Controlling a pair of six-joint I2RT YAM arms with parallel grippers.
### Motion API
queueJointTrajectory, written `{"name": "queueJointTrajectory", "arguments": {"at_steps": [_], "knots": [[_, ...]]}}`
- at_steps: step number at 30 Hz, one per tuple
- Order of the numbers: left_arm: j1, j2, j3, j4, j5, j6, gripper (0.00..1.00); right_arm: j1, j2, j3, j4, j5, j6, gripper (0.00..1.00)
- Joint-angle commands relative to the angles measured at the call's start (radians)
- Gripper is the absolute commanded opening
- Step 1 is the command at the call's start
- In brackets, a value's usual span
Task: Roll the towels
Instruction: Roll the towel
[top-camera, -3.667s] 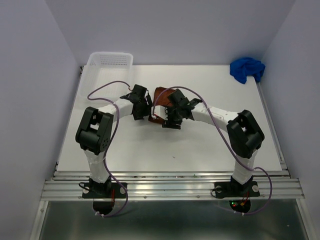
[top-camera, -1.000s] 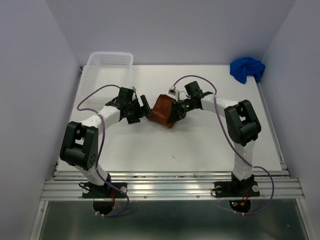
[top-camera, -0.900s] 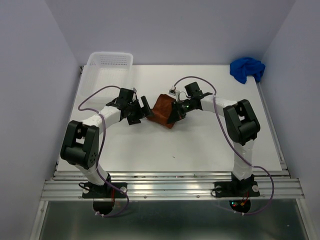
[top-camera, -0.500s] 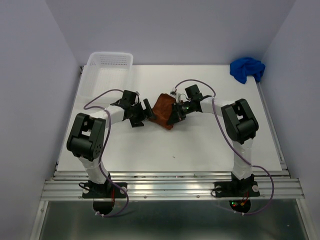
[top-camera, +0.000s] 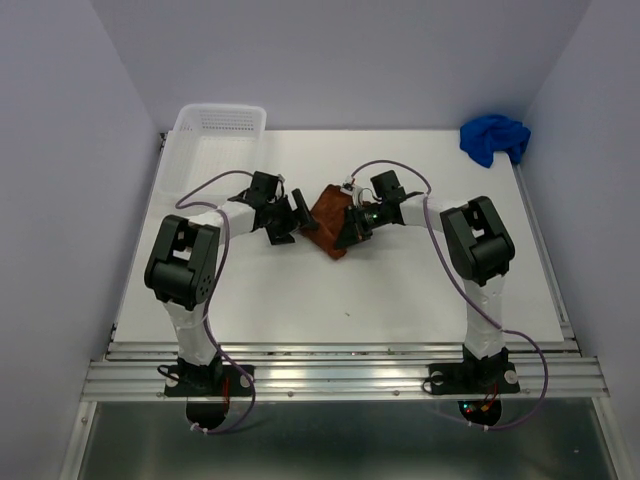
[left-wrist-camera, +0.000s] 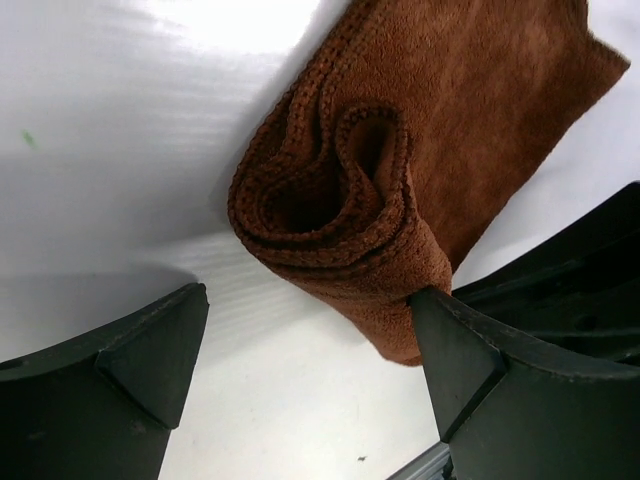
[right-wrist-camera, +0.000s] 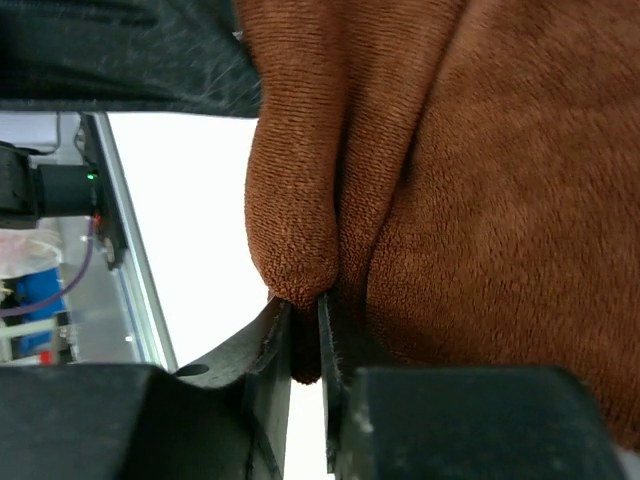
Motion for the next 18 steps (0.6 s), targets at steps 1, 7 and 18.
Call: {"name": "queueJointTrajectory", "arguments": {"at_steps": [1,7,18], "knots": [[-0.015,0.059,0.102,-0.070,-0.072,0.014,0.92,-0.008,-0.002,0.016,-0.003,0.070,-0.066,0.23],[-0.046,0.127,0.190,-0.165,-0.185,0.026,0.85,-0.008,-0.045,0.081,-0.109,0.096,-0.204,0.45],[-0.082,0.214,0.348,-0.302,-0.290,0.040,0.83,0.010,-0.185,0.081,-0.106,0.430,-0.314,0.64]]}}
